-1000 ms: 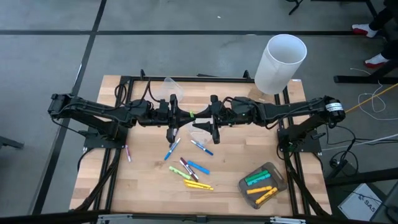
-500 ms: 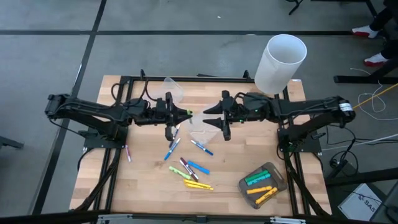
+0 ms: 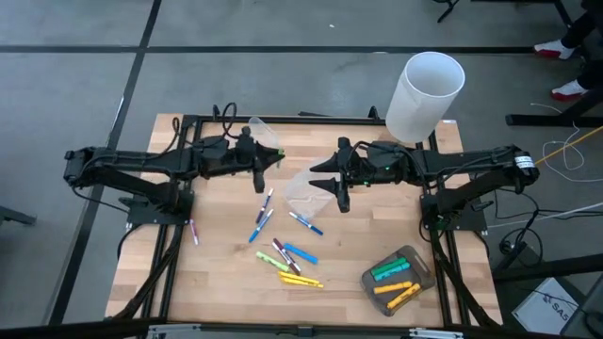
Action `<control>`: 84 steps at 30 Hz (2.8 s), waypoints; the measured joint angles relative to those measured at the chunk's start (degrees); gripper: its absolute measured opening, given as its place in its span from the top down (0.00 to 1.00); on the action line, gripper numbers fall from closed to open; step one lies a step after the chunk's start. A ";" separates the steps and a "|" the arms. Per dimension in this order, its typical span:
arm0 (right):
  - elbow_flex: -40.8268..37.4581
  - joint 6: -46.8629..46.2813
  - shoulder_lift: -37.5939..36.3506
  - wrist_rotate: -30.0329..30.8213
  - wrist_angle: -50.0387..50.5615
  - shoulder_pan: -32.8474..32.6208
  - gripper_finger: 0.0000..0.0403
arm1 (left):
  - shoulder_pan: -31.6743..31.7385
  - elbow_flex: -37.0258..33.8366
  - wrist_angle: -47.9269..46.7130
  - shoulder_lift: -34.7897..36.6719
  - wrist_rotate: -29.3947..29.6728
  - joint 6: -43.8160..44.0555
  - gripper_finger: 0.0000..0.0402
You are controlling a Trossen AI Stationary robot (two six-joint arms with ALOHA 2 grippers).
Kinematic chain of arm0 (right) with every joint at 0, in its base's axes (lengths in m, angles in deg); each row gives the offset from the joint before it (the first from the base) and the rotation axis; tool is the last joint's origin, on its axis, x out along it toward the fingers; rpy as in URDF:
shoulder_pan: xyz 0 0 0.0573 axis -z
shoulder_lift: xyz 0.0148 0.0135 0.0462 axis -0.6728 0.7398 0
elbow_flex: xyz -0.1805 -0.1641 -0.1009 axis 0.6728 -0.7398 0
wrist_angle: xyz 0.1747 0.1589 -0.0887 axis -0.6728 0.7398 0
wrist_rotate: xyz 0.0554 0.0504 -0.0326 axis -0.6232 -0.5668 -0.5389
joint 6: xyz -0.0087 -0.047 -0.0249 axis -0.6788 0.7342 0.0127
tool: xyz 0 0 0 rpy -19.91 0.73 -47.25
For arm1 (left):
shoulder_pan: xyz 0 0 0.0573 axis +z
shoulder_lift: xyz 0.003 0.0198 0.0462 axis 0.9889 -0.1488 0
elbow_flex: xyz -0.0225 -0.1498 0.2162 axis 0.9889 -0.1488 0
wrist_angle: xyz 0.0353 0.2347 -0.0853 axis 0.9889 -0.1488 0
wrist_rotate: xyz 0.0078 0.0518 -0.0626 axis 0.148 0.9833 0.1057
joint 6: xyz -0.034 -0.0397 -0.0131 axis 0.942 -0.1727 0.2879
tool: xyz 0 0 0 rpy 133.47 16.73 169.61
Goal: Pick & Place Markers
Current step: Put the green marker into the transparent bin
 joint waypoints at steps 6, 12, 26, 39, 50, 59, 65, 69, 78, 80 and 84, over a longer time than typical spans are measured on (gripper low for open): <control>0.00 -0.34 0.00 0.02 1.65 0.00 0.57 | 6.55 0.00 -6.81 -0.01 -0.57 0.38 0.91; 0.00 -0.58 0.00 0.18 2.57 0.00 0.57 | 12.94 0.00 -12.03 -0.02 -3.70 0.45 0.91; 0.00 -0.55 0.00 1.03 3.01 0.00 0.57 | 24.57 0.00 -21.18 -0.04 -5.67 0.45 0.91; 0.00 -0.31 0.02 3.12 2.99 0.24 0.57 | 31.37 0.00 -26.09 -3.56 -7.75 1.52 0.91; 0.01 -0.56 0.04 3.08 2.98 0.26 0.57 | 33.66 0.00 -27.32 -11.55 -10.34 1.53 0.91; 0.02 -0.58 0.04 3.08 2.97 0.26 0.57 | 33.87 0.00 -26.88 -16.39 -11.25 0.52 0.91; 0.02 -0.72 0.04 3.08 2.97 0.26 0.57 | 33.82 0.00 -26.89 -18.09 -11.29 0.50 0.91; 0.02 -0.64 0.04 3.06 2.97 0.26 0.57 | 33.82 0.00 -26.91 -18.64 -11.62 1.00 0.90; 0.02 -0.53 0.04 3.06 2.97 0.26 0.57 | 33.82 0.00 -26.91 -18.64 -11.62 1.00 0.88; 0.02 -0.52 0.06 3.02 2.97 0.26 0.57 | 33.82 0.00 -26.89 -18.64 -11.62 0.94 0.88; 0.02 -0.45 0.05 3.02 2.97 0.26 0.57 | 33.82 0.00 -26.91 -18.64 -11.53 0.95 0.87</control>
